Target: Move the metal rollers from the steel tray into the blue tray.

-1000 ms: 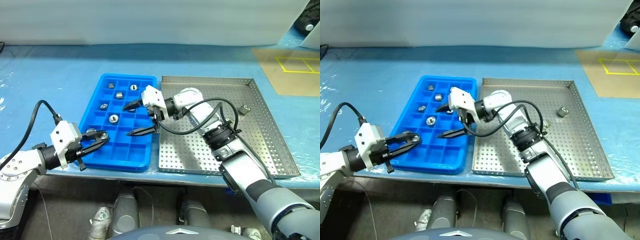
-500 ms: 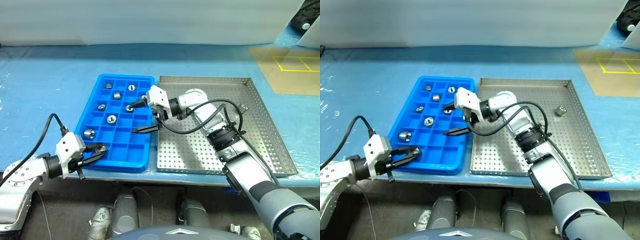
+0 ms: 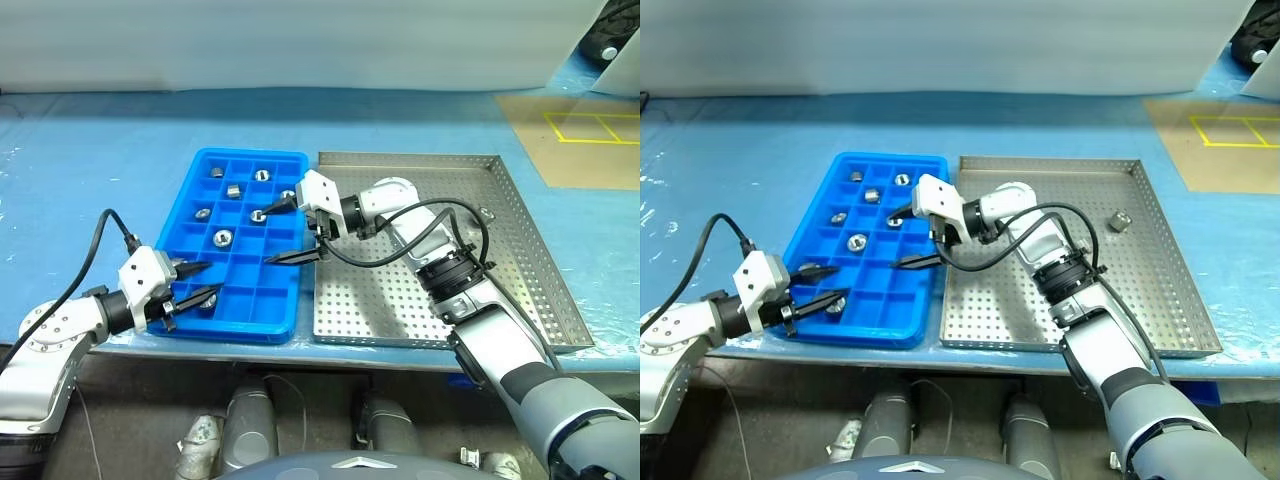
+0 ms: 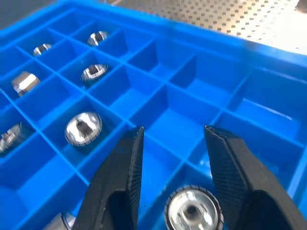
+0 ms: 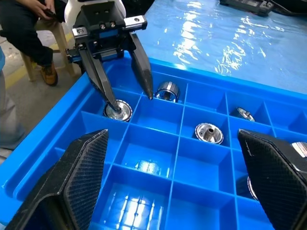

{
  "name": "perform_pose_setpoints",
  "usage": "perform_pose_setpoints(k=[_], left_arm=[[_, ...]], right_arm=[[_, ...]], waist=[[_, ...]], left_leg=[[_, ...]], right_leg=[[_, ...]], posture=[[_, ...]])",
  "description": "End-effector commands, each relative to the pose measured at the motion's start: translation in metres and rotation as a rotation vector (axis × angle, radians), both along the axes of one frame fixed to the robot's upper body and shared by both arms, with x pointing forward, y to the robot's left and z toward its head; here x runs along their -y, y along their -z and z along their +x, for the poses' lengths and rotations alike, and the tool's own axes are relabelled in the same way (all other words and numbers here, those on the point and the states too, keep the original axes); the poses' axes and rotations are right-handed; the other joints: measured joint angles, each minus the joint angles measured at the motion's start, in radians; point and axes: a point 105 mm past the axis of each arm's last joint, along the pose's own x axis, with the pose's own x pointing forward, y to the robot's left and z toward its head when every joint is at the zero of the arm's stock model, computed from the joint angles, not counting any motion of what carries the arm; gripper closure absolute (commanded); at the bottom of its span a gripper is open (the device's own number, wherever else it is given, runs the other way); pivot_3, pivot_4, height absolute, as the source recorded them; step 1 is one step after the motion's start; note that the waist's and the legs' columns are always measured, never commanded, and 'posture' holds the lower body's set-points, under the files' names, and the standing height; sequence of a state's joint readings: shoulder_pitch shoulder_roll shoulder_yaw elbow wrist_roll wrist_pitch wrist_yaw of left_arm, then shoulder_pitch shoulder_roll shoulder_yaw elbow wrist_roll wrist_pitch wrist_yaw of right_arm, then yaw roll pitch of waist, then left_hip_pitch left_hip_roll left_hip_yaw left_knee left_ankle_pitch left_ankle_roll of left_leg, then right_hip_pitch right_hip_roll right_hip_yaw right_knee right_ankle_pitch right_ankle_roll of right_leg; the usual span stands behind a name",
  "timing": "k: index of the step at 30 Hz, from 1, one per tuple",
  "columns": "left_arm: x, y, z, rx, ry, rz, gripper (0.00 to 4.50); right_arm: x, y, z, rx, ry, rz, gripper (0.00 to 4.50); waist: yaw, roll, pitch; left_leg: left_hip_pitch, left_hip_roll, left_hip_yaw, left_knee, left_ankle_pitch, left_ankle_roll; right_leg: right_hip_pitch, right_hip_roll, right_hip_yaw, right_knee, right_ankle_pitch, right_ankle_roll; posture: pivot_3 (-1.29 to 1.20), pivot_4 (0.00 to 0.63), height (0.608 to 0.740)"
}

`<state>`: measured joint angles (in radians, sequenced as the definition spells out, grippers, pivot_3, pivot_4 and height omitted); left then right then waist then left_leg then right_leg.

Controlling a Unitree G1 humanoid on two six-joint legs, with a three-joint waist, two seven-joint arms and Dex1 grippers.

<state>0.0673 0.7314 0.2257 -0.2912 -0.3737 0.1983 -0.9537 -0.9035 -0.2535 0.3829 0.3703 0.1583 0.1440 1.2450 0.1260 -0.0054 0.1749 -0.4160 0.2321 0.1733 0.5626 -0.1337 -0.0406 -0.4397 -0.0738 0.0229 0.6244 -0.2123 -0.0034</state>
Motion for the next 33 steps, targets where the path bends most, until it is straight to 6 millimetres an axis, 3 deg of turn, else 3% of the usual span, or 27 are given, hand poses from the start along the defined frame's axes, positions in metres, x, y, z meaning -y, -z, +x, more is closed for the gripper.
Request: perform_pose_setpoints(k=[1,8,12,18,26,33], left_arm=[[0.017,-0.027,0.007,0.097,0.066,-0.039,2.40],[0.055,-0.055,0.038,0.162,0.211,-0.135,2.40],[0.083,-0.057,0.057,0.155,0.333,-0.163,2.40],[0.122,-0.049,0.076,0.113,0.487,-0.207,2.40],[0.171,-0.035,0.080,0.052,0.659,-0.237,2.40],[0.185,-0.031,0.074,0.028,0.720,-0.253,2.40]], right_arm=[[0.003,-0.016,-0.002,0.047,0.008,0.039,0.04],[0.033,-0.025,0.010,0.061,0.162,0.057,0.04],[0.067,-0.027,0.019,0.074,0.325,0.052,0.04],[0.117,-0.016,0.016,0.051,0.554,0.026,0.04],[0.169,-0.003,0.019,0.038,0.837,0.010,0.04],[0.187,0.020,0.028,0.006,0.988,-0.007,0.04]], waist=[[0.002,0.000,0.000],[-0.006,0.000,0.000],[-0.016,-0.001,0.000],[-0.059,-0.001,-0.001],[-0.126,-0.001,-0.001],[-0.154,-0.001,-0.001]], left_leg=[[0.000,0.000,0.000,0.000,0.000,0.000],[0.001,0.000,0.000,0.004,0.001,-0.001],[0.002,0.000,0.001,0.004,0.003,-0.005],[0.003,-0.002,0.001,0.005,0.003,-0.005],[0.004,-0.003,0.003,0.007,-0.001,0.002],[0.007,-0.003,0.004,0.009,-0.002,0.005]], right_leg=[[0.000,0.000,0.000,0.000,0.000,0.000],[0.002,0.000,0.000,0.003,0.001,-0.001],[0.003,0.000,0.002,0.003,0.001,-0.001],[0.003,0.000,0.004,0.002,0.002,-0.001],[0.005,0.000,0.007,0.001,0.002,0.000],[0.009,0.000,0.007,0.000,0.002,0.000]], posture=[[0.14,0.150,0.740],[-0.02,0.150,0.740],[-0.14,0.150,0.740],[-0.33,0.150,0.740],[-0.47,0.150,0.740],[-0.47,0.150,0.740]])
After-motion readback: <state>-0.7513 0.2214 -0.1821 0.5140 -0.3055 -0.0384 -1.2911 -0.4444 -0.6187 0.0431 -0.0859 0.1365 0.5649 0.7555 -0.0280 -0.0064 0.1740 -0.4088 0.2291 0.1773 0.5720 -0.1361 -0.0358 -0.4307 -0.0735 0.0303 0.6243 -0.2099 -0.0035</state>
